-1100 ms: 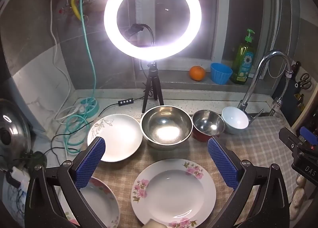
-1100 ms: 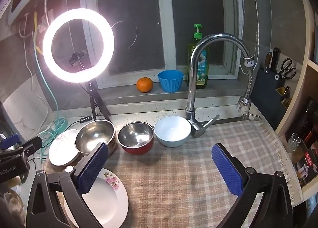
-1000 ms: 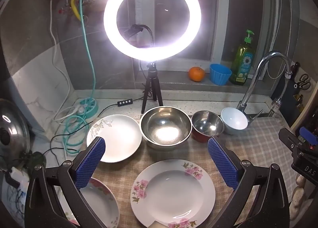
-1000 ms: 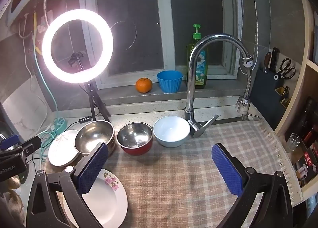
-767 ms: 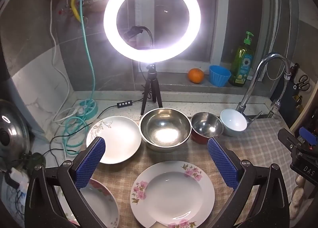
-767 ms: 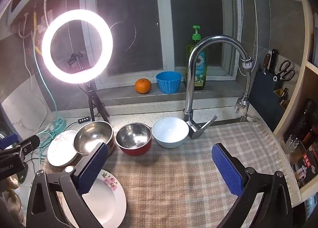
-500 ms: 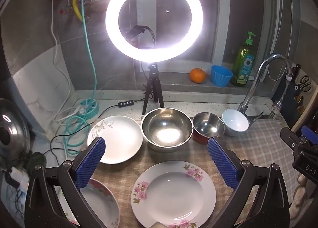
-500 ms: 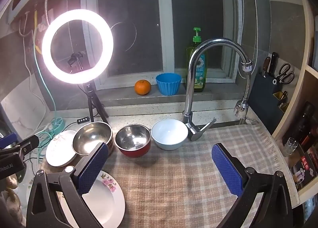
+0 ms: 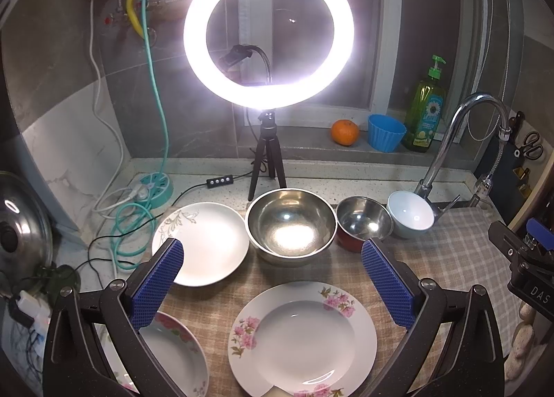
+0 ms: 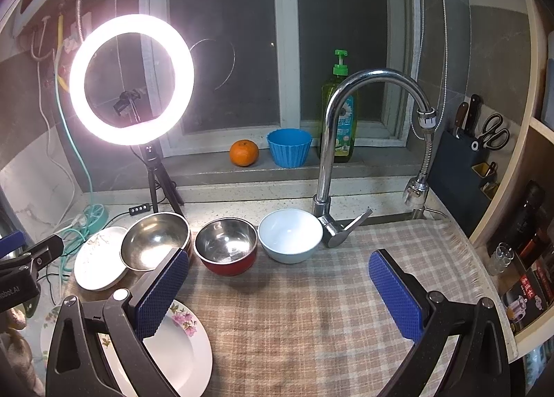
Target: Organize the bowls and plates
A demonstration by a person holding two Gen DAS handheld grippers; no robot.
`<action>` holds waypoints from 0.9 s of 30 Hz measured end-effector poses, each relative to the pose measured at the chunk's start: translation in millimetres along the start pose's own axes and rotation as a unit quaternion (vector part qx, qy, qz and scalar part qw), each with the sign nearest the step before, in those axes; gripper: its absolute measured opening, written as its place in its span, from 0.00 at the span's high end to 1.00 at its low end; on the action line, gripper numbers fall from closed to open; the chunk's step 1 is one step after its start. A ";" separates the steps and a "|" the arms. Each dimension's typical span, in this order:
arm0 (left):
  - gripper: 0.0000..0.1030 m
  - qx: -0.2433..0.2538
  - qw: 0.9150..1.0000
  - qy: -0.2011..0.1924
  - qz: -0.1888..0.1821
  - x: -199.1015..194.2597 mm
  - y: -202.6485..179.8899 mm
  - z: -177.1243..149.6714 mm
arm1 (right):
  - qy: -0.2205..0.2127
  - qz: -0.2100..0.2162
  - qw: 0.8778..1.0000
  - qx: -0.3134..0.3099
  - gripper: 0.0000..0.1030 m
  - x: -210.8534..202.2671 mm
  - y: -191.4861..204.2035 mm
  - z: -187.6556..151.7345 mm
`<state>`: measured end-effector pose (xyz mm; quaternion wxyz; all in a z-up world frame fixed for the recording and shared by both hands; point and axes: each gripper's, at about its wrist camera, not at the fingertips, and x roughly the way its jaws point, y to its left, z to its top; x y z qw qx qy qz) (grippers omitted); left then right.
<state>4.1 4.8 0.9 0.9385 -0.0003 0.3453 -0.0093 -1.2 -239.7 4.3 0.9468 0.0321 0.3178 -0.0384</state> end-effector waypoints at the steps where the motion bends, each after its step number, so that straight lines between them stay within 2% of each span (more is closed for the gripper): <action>1: 0.01 0.000 1.000 0.000 0.000 0.0 -0.1 0.0 | 0.000 0.000 1.000 0.000 0.00 -0.1 0.0 -0.1; 27: 0.02 -0.006 1.000 -0.010 -0.001 -6.6 -0.8 -1.6 | -0.001 -0.004 1.000 -0.002 0.00 -0.7 -1.3 1.2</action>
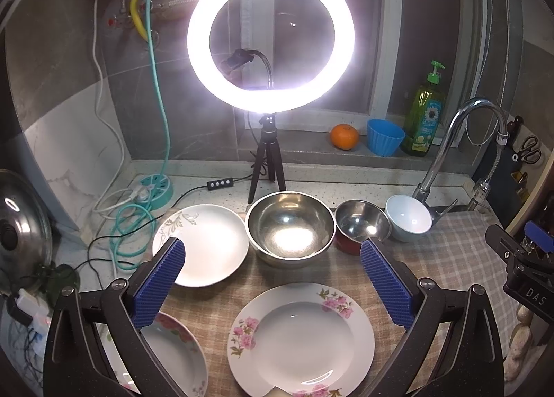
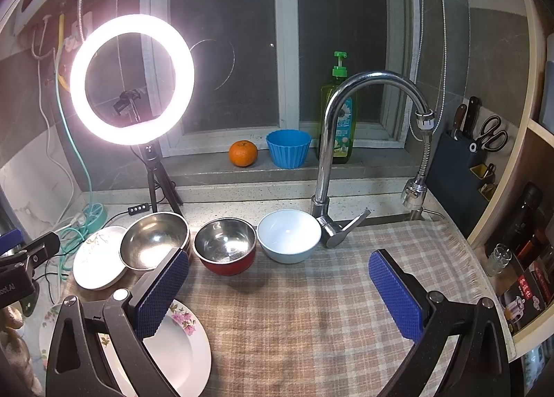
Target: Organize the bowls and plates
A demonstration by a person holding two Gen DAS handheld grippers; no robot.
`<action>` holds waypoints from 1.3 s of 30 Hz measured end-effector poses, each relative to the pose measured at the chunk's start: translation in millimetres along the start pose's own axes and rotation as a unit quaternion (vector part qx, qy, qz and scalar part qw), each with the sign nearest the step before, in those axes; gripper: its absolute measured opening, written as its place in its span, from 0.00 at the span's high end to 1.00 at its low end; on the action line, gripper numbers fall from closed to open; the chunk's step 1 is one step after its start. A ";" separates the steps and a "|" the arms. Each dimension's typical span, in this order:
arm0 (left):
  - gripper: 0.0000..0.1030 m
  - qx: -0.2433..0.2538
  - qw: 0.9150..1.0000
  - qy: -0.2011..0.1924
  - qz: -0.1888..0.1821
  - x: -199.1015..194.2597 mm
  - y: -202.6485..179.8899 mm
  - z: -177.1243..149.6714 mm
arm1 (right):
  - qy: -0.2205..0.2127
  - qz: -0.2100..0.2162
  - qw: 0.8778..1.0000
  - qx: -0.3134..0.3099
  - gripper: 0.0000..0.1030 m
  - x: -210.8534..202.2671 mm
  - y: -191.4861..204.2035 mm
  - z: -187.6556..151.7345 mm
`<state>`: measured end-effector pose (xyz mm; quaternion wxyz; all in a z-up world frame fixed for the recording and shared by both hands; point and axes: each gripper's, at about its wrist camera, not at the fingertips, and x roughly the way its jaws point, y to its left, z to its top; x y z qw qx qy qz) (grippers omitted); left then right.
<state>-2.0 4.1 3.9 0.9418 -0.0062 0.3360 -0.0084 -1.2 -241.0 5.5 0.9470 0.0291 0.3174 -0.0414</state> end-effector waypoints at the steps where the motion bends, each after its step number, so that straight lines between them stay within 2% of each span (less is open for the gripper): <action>1: 0.02 0.000 1.000 0.000 0.000 -0.1 0.0 -0.1 | 0.000 0.000 1.000 0.000 0.00 -0.6 0.0 -0.4; 39: 0.05 -0.003 1.000 0.011 0.000 6.4 3.8 0.1 | 0.009 0.000 1.000 -0.003 0.00 11.8 -2.1 -6.3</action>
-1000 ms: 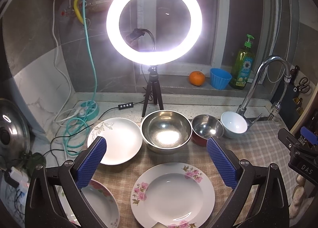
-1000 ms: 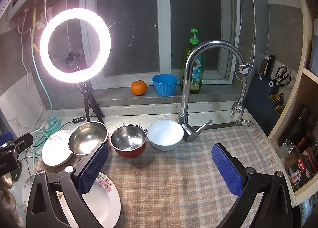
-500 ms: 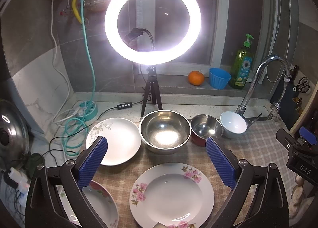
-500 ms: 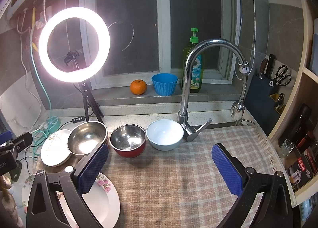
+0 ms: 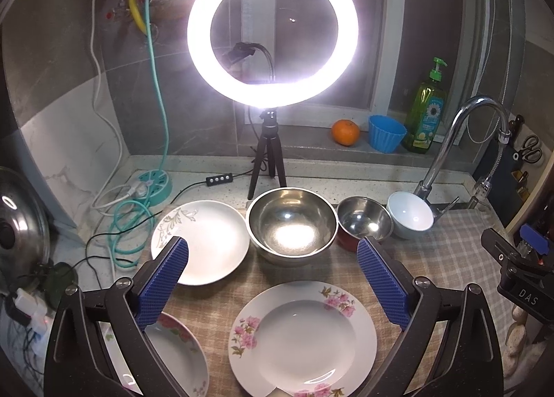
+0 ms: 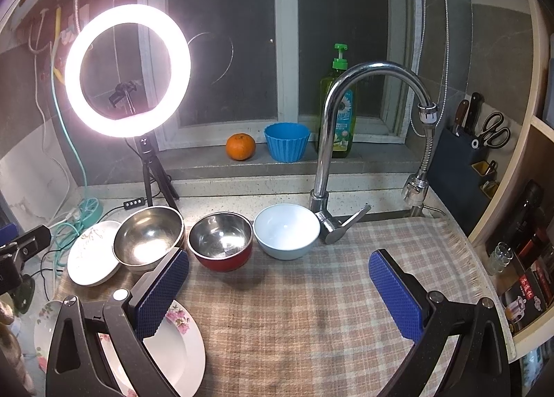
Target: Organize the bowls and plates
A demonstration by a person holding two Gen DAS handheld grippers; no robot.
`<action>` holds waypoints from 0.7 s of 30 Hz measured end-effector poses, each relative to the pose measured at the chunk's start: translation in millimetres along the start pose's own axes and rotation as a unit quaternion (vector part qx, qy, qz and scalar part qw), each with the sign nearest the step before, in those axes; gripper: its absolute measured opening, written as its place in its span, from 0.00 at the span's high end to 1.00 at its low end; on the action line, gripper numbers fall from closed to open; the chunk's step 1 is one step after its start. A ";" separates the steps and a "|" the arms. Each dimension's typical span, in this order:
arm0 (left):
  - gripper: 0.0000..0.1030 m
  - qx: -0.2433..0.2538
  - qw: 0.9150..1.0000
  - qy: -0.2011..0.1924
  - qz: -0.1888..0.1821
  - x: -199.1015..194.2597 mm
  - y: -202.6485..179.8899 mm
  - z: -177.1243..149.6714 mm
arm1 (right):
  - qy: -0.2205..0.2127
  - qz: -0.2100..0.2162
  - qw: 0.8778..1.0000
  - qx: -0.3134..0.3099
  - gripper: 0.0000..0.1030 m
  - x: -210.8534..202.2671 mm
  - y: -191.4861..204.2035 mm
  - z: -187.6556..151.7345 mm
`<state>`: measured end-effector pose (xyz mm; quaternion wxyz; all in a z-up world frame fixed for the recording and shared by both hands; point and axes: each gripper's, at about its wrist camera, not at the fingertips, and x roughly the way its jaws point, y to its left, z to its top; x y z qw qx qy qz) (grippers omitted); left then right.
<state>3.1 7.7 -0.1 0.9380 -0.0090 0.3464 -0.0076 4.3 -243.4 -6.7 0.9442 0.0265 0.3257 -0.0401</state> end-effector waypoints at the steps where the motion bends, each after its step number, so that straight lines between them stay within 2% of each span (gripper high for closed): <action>1: 0.05 -0.001 1.000 0.000 0.003 0.5 1.6 -0.8 | 0.001 0.002 1.000 -0.001 0.00 1.0 -0.4 -1.0; 5: 0.05 -0.009 1.000 0.006 0.010 3.0 13.7 -3.9 | 0.004 0.014 1.000 -0.003 0.01 5.0 -0.4 -2.4; 9: 0.05 -0.023 0.999 0.018 0.014 6.8 28.8 -8.3 | 0.010 0.026 1.000 -0.012 0.09 9.5 1.5 -4.9; 14: 0.05 -0.043 0.998 0.044 0.012 13.2 48.5 -19.1 | 0.033 0.053 0.998 -0.009 0.15 20.5 2.7 -12.0; 16: 0.05 -0.046 0.997 0.055 0.015 16.0 54.2 -24.7 | 0.047 0.066 0.997 -0.008 0.22 26.6 4.0 -16.1; 18: 0.05 -0.045 0.996 0.069 0.016 19.7 59.1 -31.8 | 0.062 0.079 0.995 -0.006 0.24 32.6 4.9 -20.6; 21: 0.06 -0.049 0.994 0.094 0.010 27.9 67.4 -43.7 | 0.080 0.096 0.992 -0.002 0.25 40.3 6.6 -27.2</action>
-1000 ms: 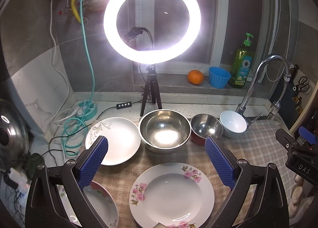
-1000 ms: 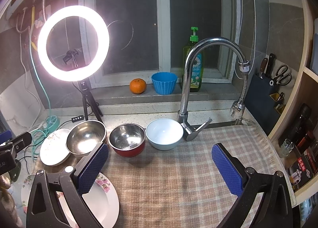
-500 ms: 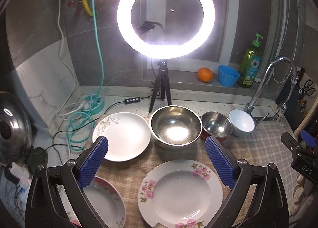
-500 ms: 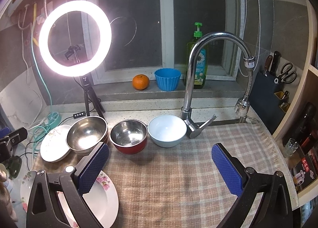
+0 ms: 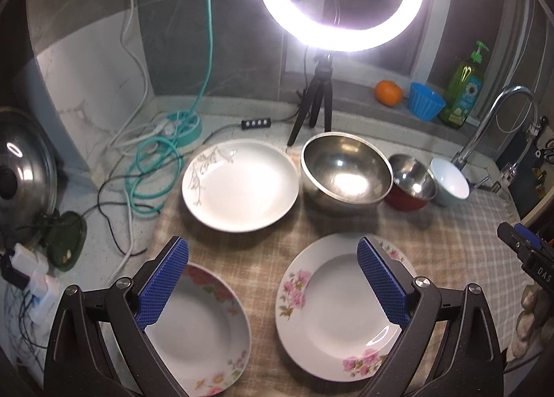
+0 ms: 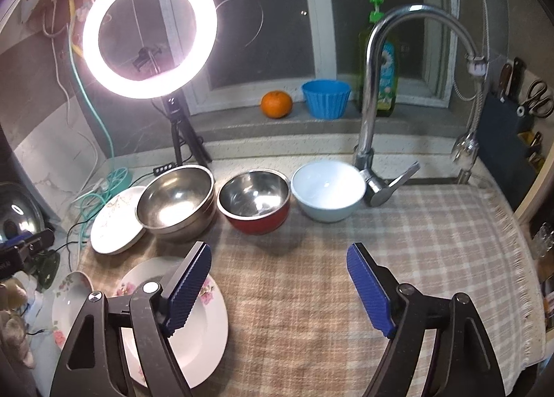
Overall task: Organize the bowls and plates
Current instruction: 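Move the left tool to the pink-flower plate rim while the right tool reaches its rim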
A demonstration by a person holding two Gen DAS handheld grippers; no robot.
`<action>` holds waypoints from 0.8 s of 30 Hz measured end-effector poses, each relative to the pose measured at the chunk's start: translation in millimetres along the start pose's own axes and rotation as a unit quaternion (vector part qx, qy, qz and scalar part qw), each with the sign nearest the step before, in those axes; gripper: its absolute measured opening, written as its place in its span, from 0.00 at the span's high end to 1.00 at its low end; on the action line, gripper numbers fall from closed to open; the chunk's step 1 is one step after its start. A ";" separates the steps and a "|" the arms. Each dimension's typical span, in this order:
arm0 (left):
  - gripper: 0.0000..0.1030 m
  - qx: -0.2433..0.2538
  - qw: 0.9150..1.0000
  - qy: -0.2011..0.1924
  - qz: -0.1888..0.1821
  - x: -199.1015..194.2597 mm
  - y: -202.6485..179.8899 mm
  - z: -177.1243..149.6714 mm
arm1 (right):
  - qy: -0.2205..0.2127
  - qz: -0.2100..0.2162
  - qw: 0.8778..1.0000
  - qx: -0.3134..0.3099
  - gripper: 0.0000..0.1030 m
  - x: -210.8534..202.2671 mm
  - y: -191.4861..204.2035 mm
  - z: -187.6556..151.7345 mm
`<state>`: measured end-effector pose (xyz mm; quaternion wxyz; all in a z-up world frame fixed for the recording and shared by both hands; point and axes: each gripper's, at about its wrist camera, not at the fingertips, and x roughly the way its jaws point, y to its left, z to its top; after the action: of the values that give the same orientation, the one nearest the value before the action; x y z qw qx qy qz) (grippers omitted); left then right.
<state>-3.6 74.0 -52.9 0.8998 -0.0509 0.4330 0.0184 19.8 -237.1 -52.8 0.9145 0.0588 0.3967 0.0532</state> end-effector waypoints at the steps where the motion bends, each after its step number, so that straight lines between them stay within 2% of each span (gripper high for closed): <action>1: 0.06 -0.001 1.000 0.009 -0.008 3.6 2.6 -2.3 | 0.008 0.007 1.000 0.002 0.26 4.3 0.3 -2.5; 5: 0.10 -0.006 0.999 0.040 -0.037 17.3 9.7 -12.5 | 0.043 0.040 0.998 0.021 0.26 19.7 -0.7 -11.4; 7: 0.24 -0.011 0.997 0.050 -0.060 23.5 12.1 -17.6 | 0.066 0.061 0.995 0.033 0.26 29.9 -1.7 -16.8; 9: 0.33 -0.013 0.995 0.068 -0.068 32.5 14.2 -22.4 | 0.078 0.060 0.995 0.031 0.26 36.7 0.4 -21.4; 12: 0.41 -0.004 0.994 0.092 -0.066 45.9 12.1 -29.1 | 0.094 0.054 0.994 0.021 0.26 45.3 5.3 -29.9; 13: 0.47 0.001 0.993 0.099 -0.068 50.8 12.0 -31.0 | 0.098 0.056 0.993 0.019 0.26 47.4 5.3 -31.7; 14: 0.50 0.003 0.992 0.108 -0.071 55.0 11.1 -32.9 | 0.104 0.059 0.993 0.018 0.27 50.3 6.5 -34.1; 16: 0.59 0.006 0.989 0.120 -0.082 61.6 10.6 -35.6 | 0.117 0.064 0.991 0.014 0.40 56.3 9.4 -38.2; 18: 0.64 0.006 0.987 0.131 -0.090 66.8 9.6 -37.2 | 0.131 0.072 0.989 0.011 0.45 63.5 11.6 -41.8; 24: 0.64 0.009 0.983 0.153 -0.097 82.5 8.9 -40.0 | 0.155 0.091 0.983 0.023 0.48 78.8 14.1 -51.1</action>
<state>16.2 77.7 -142.9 0.8207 -0.0865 0.5589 -0.0808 35.3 -208.5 -142.0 0.8316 0.1061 0.5281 0.1353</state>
